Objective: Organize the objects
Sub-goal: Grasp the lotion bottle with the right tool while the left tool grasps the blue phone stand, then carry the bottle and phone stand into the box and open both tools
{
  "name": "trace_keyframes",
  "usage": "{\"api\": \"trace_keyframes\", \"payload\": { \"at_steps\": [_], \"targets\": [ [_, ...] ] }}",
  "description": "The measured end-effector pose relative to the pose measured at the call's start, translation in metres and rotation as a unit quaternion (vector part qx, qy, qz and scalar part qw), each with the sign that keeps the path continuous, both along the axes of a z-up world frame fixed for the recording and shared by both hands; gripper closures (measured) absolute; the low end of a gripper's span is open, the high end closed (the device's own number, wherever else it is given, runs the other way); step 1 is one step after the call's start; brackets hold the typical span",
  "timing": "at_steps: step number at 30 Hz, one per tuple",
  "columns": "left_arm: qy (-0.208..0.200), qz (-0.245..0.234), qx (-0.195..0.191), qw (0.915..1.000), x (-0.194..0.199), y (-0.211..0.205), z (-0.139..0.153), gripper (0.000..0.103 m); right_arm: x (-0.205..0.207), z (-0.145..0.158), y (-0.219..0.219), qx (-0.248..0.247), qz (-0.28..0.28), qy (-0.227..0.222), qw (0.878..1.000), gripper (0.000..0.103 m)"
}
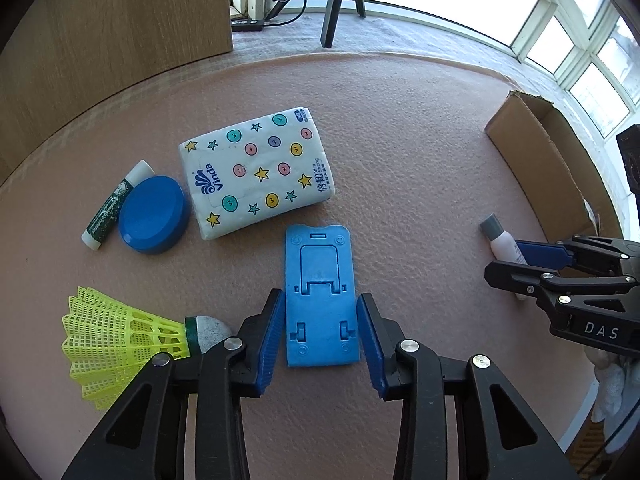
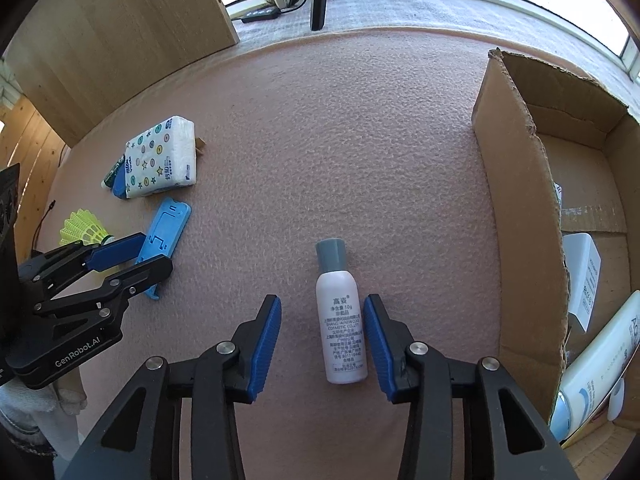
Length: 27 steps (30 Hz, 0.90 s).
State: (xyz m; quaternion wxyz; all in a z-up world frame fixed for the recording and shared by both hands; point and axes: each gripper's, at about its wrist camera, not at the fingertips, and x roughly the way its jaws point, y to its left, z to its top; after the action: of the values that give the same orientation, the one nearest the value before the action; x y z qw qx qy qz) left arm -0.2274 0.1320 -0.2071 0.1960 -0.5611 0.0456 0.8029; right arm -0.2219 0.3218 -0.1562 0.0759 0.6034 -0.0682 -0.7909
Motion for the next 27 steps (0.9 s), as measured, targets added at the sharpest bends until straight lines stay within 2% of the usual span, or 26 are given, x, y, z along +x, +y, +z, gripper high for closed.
{"api": "trace_keyframes", "payload": {
  "at_steps": [7, 12, 16, 22, 23, 25, 27],
  "targets": [
    [-0.010, 0.017, 0.042, 0.9989, 0.024, -0.005, -0.001, 0.064, 0.010, -0.001, -0.002, 0.017, 0.011, 0.016, 1.000, 0.085],
    [-0.013, 0.028, 0.061, 0.9977, 0.050, -0.009, 0.000, 0.064, 0.026, -0.001, 0.003, -0.001, 0.007, 0.024, 1.000, 0.085],
    [-0.019, 0.034, 0.074, 0.9965, 0.068, -0.013, 0.002, 0.064, 0.047, 0.002, 0.007, -0.042, -0.007, 0.028, 0.999, 0.085],
    [-0.007, 0.048, 0.091, 0.9947, 0.077, -0.015, 0.016, 0.064, 0.074, 0.023, 0.021, -0.074, -0.020, 0.059, 0.995, 0.085],
    [-0.004, 0.049, 0.095, 0.9943, 0.077, -0.014, 0.021, 0.073, 0.078, 0.029, 0.025, -0.077, -0.023, 0.065, 0.995, 0.085],
    [-0.002, 0.048, 0.100, 0.9938, 0.077, -0.012, 0.028, 0.095, 0.087, 0.040, 0.035, -0.083, -0.030, 0.079, 0.993, 0.085],
    [0.009, 0.041, 0.100, 0.9941, 0.077, -0.004, 0.035, 0.095, 0.094, 0.050, 0.046, -0.089, -0.040, 0.091, 0.991, 0.085]
  ]
}}
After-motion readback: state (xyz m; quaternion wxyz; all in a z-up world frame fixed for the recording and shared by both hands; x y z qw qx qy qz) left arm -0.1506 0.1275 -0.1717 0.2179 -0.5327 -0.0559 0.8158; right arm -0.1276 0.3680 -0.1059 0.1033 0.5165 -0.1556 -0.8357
